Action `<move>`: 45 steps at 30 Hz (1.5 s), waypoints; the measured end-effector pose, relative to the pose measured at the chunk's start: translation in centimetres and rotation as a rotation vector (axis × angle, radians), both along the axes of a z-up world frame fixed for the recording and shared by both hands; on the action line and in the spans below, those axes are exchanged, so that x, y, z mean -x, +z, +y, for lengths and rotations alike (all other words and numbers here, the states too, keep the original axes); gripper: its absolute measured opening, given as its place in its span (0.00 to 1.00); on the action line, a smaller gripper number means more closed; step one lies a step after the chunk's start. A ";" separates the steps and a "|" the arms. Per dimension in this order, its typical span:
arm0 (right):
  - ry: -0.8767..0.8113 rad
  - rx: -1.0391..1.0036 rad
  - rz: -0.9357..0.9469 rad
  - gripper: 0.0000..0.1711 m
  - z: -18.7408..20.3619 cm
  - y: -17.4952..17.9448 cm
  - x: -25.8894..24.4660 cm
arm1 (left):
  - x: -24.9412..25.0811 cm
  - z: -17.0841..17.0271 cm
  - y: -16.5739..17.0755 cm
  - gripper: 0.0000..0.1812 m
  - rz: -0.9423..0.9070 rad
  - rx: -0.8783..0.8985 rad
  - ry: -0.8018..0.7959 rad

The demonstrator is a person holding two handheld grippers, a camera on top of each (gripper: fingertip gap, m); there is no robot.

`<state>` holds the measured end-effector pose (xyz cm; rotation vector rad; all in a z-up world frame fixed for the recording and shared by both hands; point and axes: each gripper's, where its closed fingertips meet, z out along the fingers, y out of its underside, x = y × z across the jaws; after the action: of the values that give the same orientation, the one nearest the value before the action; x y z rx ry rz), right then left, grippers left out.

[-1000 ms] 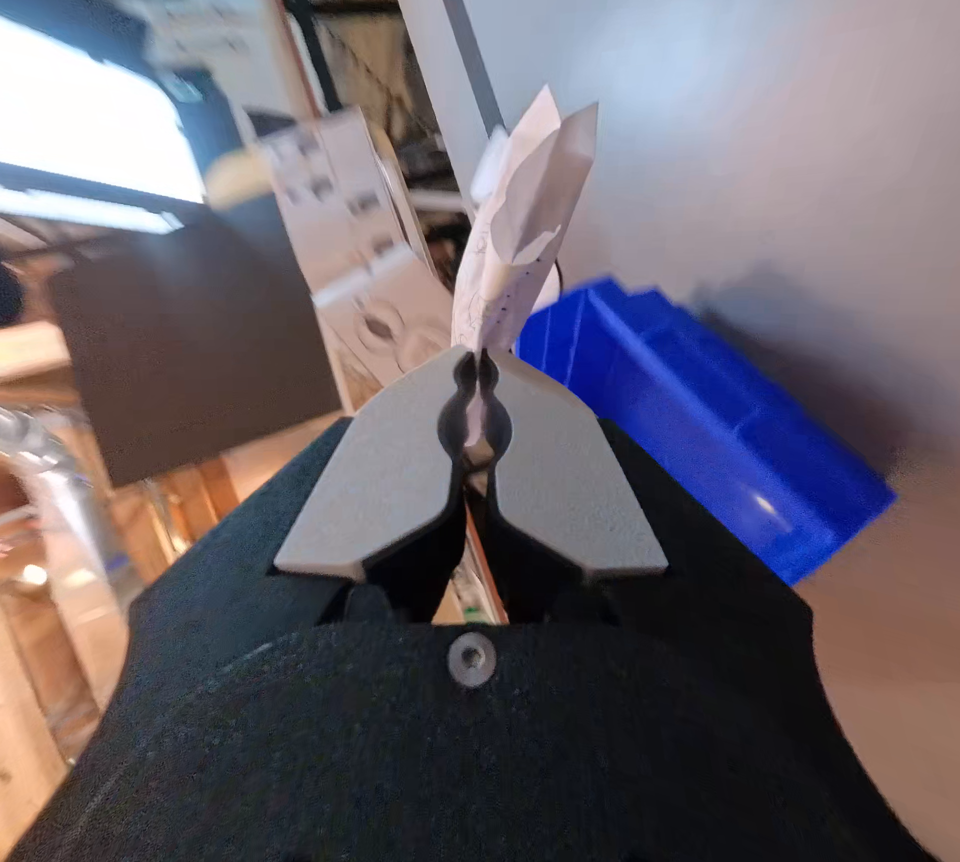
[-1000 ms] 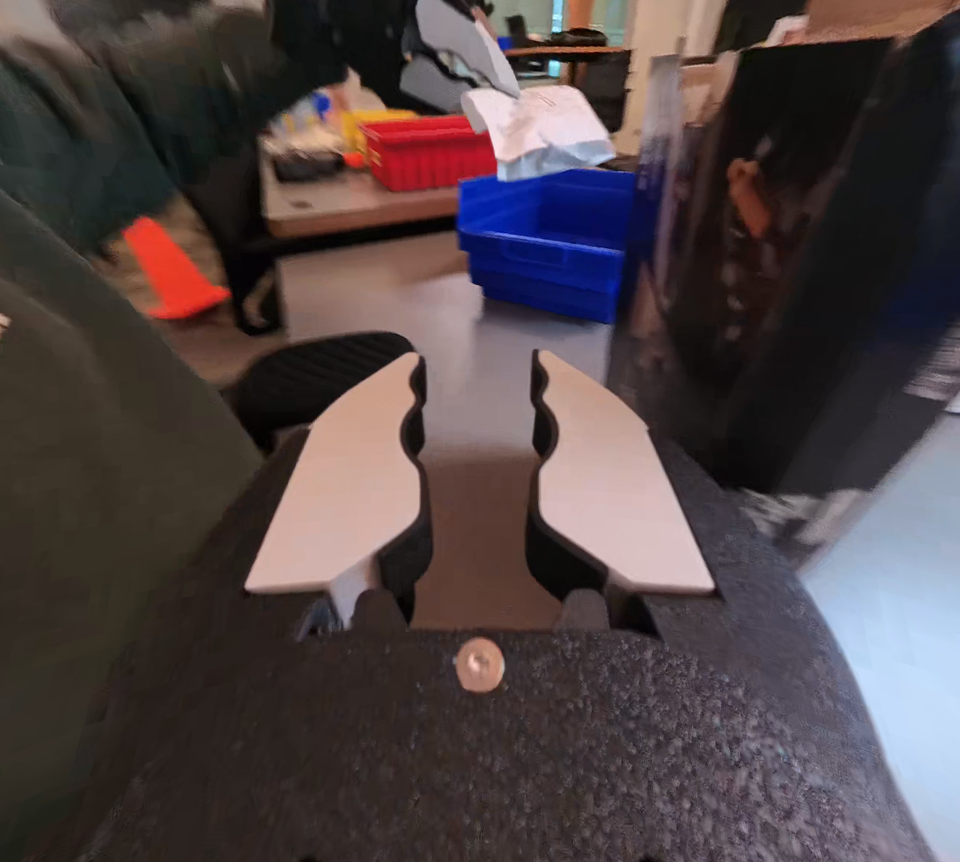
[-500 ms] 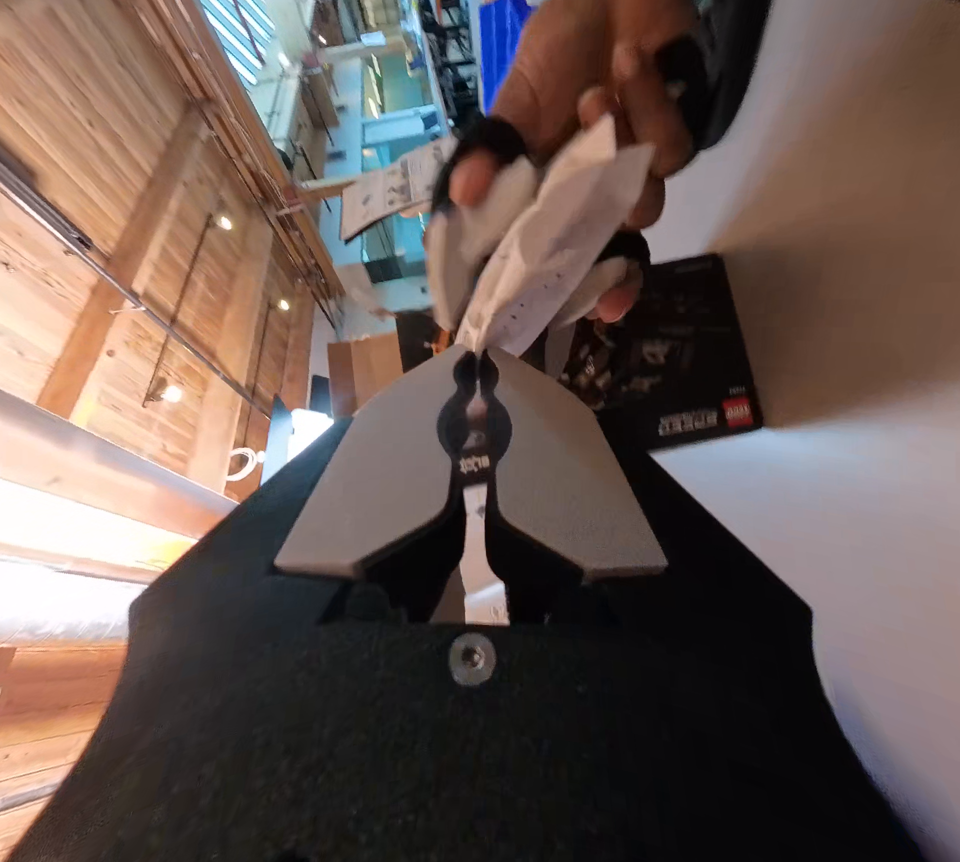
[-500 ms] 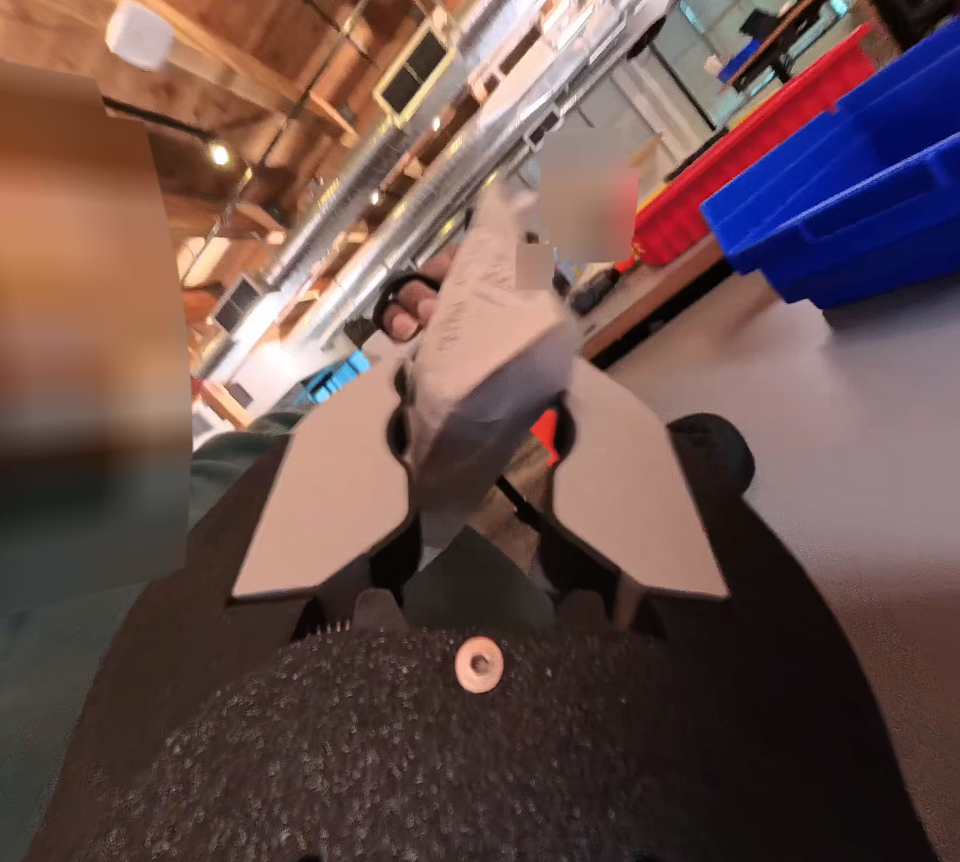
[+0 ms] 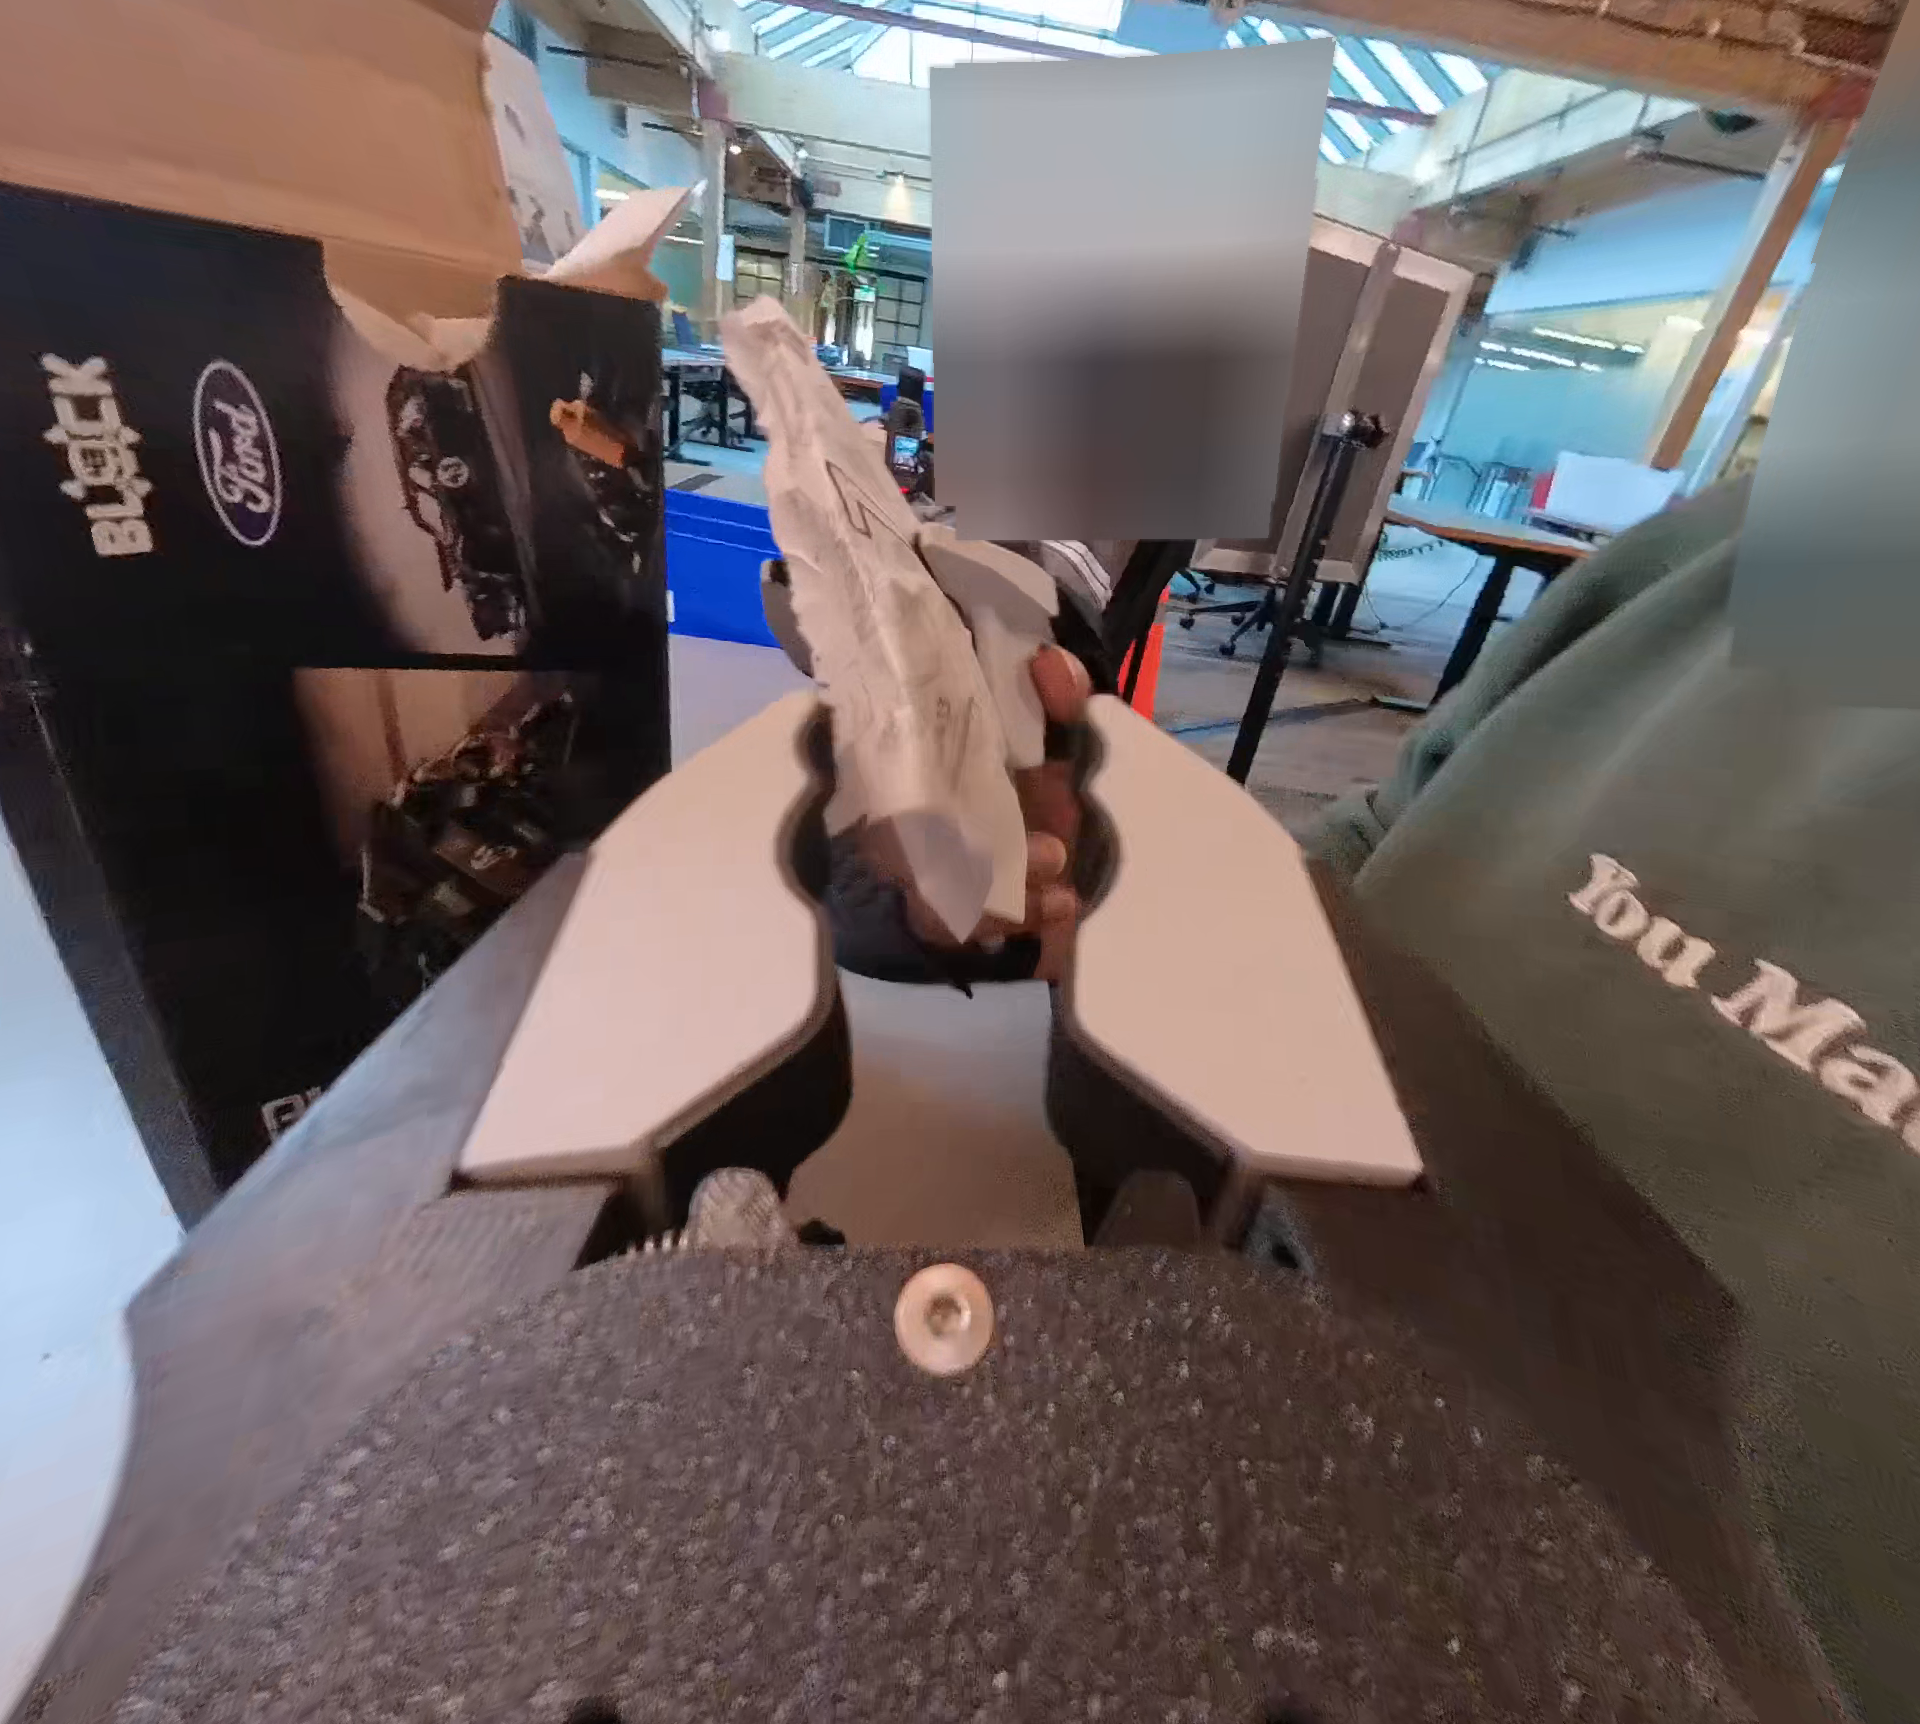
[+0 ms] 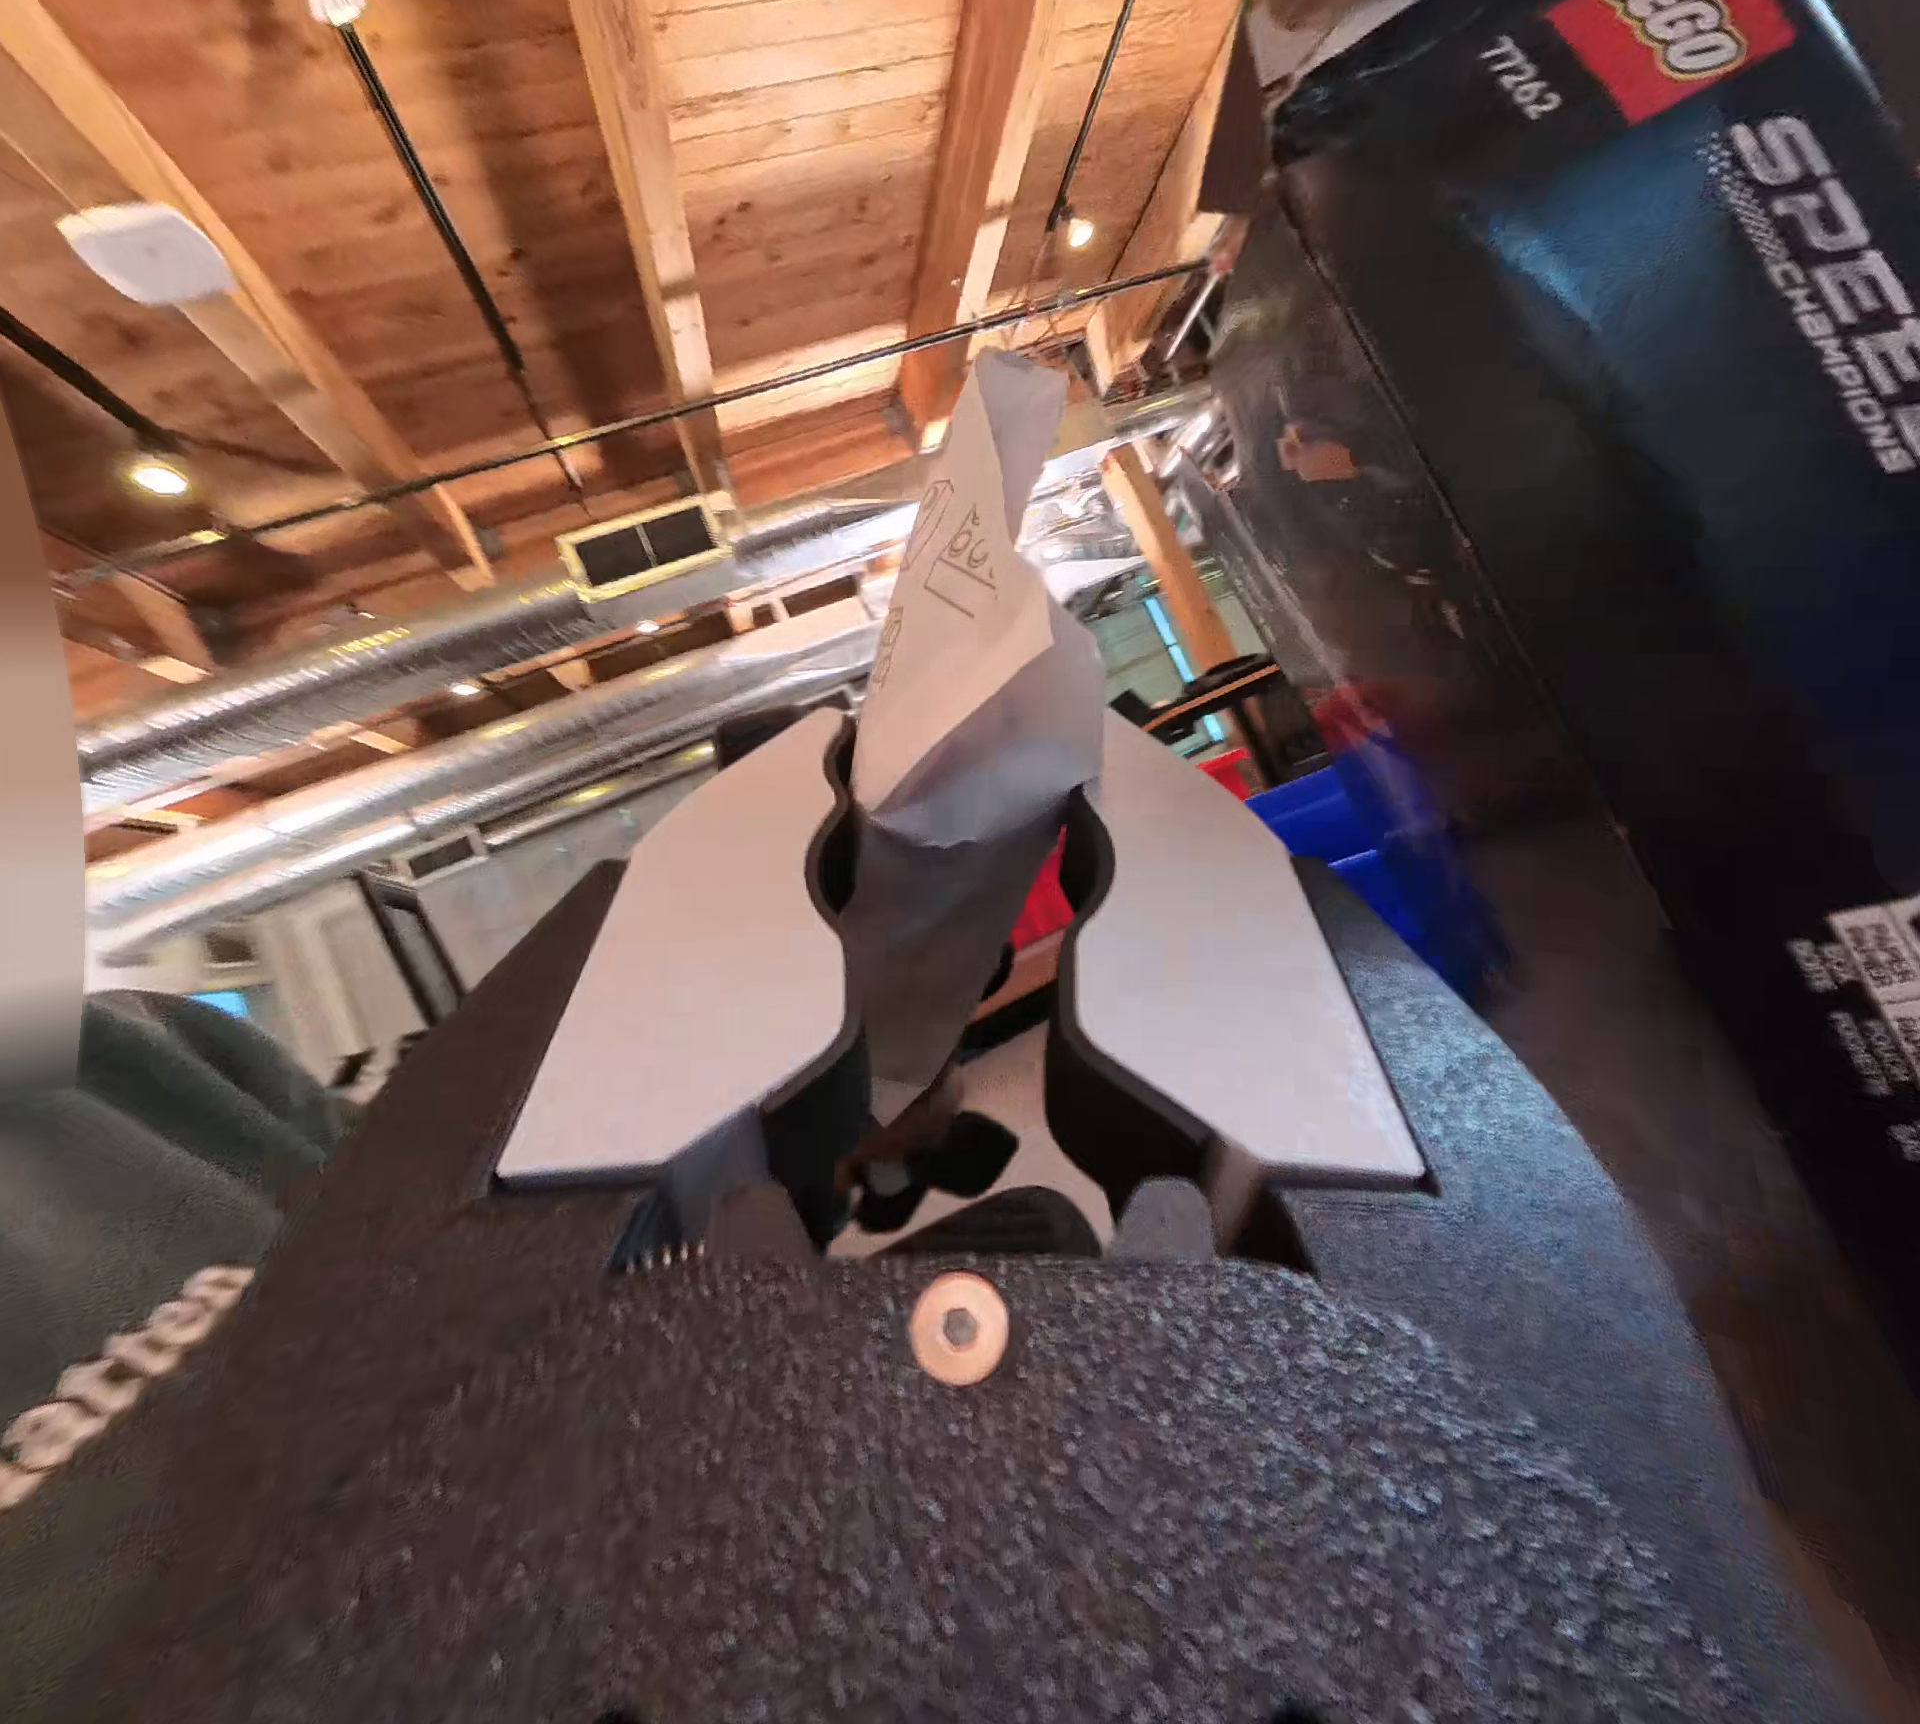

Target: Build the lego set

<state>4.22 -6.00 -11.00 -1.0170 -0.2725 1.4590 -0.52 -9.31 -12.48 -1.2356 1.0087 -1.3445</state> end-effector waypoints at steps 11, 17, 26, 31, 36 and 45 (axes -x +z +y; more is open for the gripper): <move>-0.317 0.005 -0.560 0.26 1.7 -4.5 0.4 | 3.4 5.4 -2.7 0.01 0.189 0.170 0.213; -0.426 0.076 -0.917 0.05 1.5 -8.8 2.0 | 7.2 7.9 -4.3 0.01 0.257 0.259 0.375; -0.436 0.071 -1.102 0.00 1.3 -11.0 5.9 | 8.1 7.1 -6.1 0.01 0.306 0.300 0.385; -0.431 0.066 -1.100 0.00 1.2 -10.8 5.9 | 8.1 6.4 -6.0 0.01 0.304 0.290 0.366; -0.436 -0.029 -1.032 0.05 1.2 -8.6 4.5 | 7.7 4.2 -5.1 0.01 0.325 0.179 0.256; -0.139 -0.404 -1.013 0.53 -1.8 -2.7 1.9 | 5.4 0.1 -4.4 0.01 0.458 -0.125 0.043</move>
<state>2.30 -7.84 -13.66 -1.3249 -1.1436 0.6134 -5.93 -9.24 -16.85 -1.4941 1.3514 -0.9656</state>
